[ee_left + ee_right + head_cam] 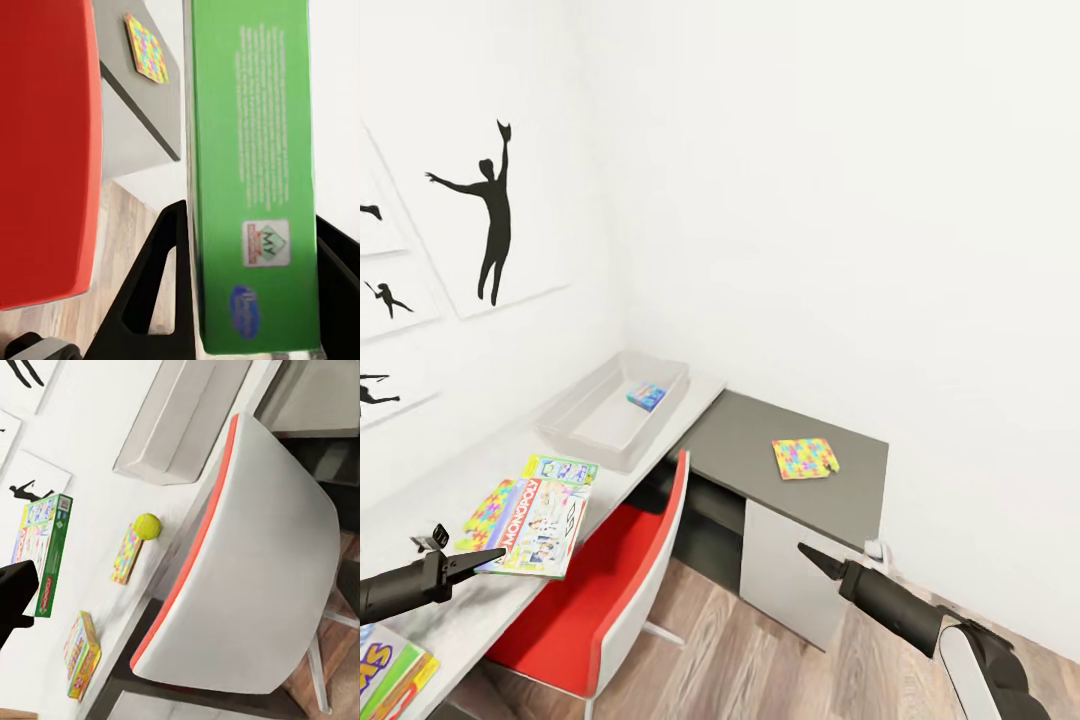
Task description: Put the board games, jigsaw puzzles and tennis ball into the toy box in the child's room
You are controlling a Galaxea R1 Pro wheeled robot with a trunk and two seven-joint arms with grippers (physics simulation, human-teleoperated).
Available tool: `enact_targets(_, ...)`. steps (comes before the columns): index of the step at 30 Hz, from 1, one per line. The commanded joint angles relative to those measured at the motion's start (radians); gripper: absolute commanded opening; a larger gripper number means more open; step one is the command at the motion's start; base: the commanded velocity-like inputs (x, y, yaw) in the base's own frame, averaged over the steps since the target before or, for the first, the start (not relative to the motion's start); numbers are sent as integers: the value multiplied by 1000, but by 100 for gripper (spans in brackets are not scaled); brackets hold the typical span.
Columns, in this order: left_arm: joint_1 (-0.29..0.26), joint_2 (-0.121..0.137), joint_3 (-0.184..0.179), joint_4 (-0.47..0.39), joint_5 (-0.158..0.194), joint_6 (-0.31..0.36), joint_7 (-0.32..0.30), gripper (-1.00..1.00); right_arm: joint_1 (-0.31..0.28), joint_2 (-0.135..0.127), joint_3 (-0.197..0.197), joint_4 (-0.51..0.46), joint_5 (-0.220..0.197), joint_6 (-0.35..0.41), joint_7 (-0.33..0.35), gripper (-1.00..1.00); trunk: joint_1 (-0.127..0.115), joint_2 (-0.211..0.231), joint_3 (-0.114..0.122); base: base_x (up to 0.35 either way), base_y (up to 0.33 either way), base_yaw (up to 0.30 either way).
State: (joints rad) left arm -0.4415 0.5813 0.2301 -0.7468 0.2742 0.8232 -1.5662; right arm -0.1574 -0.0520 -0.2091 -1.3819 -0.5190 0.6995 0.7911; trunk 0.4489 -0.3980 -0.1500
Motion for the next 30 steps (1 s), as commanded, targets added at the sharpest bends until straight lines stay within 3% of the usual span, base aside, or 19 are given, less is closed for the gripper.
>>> enact_targets(1, -1, 0, 0, 0, 0, 10, -5, -100, -1, 0, -1, 0, -4, 6, 1, 100, 1, -2, -2, 310, -174, 259)
enact_targets(21, -1, 0, 0, 0, 1, 10, -5, -100, -1, 0, -8, -2, -6, 6, 5, 100, 1, -2, -1, 309, -169, 26)
enact_targets(30, 0, 0, 0, 0, 2, 10, -5, -100, -1, 0, -5, -2, -5, 6, 5, 100, 1, -2, 1, 290, -61, 166)
